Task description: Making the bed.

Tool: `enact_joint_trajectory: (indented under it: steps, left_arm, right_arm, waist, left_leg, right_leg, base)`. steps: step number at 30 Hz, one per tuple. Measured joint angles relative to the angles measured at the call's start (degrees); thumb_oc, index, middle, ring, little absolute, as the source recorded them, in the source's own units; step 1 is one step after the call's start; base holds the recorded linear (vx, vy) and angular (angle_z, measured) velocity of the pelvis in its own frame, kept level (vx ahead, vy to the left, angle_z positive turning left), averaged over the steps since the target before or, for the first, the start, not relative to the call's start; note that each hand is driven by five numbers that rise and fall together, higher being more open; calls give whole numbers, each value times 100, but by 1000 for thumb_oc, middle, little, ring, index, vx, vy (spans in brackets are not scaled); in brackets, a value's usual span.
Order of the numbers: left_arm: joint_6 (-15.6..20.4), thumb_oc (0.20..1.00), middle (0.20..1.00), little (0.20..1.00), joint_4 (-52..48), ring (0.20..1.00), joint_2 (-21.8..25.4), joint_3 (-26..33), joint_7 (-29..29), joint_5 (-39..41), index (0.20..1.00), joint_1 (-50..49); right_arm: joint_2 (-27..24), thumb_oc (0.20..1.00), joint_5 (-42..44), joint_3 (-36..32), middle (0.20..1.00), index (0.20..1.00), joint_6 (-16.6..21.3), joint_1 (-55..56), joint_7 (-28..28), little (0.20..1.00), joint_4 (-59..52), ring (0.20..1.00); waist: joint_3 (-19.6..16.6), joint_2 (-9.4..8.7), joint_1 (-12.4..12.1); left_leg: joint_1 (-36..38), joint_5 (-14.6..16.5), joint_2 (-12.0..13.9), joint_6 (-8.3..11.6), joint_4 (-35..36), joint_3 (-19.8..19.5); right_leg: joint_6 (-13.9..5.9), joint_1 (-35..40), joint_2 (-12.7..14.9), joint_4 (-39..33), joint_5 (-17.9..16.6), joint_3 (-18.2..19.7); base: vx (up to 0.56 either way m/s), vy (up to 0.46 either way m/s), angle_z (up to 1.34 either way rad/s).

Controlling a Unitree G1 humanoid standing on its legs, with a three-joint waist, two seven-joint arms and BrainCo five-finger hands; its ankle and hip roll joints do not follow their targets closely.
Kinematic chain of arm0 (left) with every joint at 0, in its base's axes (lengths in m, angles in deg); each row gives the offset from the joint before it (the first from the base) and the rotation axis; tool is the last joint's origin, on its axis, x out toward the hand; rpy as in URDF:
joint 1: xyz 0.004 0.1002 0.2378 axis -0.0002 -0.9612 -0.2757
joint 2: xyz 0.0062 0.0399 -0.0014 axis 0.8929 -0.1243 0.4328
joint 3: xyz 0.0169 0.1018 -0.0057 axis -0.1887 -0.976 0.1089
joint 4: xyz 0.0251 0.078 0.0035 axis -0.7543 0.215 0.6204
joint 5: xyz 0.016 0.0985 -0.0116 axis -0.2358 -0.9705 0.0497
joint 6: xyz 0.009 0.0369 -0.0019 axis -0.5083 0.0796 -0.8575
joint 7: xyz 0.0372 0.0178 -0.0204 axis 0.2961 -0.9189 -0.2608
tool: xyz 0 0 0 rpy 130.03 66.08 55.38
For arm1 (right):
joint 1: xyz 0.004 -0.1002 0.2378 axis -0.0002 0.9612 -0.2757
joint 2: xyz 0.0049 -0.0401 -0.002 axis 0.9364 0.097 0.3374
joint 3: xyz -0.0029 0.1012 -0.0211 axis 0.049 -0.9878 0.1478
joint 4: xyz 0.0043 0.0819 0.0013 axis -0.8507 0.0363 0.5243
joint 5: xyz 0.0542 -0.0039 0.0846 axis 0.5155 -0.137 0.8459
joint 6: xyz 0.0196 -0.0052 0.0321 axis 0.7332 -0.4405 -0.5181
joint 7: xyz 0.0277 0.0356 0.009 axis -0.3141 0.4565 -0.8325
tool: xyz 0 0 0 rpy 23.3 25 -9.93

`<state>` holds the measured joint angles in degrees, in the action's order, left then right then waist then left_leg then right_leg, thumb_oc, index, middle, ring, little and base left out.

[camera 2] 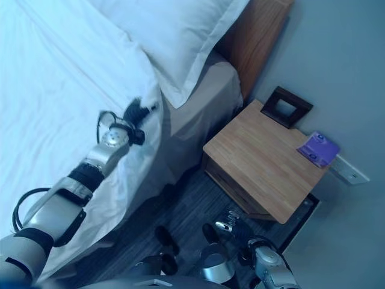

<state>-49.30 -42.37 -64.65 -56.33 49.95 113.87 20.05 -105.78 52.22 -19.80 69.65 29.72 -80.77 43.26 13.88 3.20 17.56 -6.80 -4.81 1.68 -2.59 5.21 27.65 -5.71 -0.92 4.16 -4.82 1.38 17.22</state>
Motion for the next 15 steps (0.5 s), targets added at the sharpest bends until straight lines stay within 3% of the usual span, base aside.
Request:
enact_joint_trajectory:
  steps: [4,6,13,15]
  left_arm:
    - [12,1000,1000,1000,-145,1000,-295,-212,-204,0,1000,-41]
    - [7,1000,1000,1000,-376,1000,-268,-221,-271,1,1000,-46]
    - [175,1000,1000,1000,-2071,1000,-51,-240,-447,363,1000,-44]
    - [232,1000,1000,1000,-3259,1000,129,-197,-477,702,1000,-163]
  right_arm:
    - [-2,1000,1,-4,1000,1000,1,-18,-1,1000,-136,1000]
    - [-20,1000,1,-26,1000,1000,-4,31,0,1000,-129,1000]
    - [-98,1000,28,-107,1000,1000,-61,186,-7,1000,-103,1000]
    - [-50,1000,210,-250,1000,1000,-60,270,-18,1000,-52,1000]
  waist:
    - [-40,64,203]
    - [-119,194,271]
    - [-356,568,123]
    - [-404,646,3]
  left_leg:
    - [53,23,12,27,4,35]
    - [71,38,15,49,5,31]
    - [116,95,-13,135,5,-89]
    - [111,51,-6,80,-14,-187]
  right_leg:
    - [-2,22,-6,17,0,60]
    - [-3,55,-5,15,-2,61]
    - [-16,150,17,3,44,-44]
    - [3,174,-15,85,102,-170]
  base:
    - [28,-4,-9]
    - [42,-28,-2]
    - [0,-41,9]
    - [-18,-72,24]
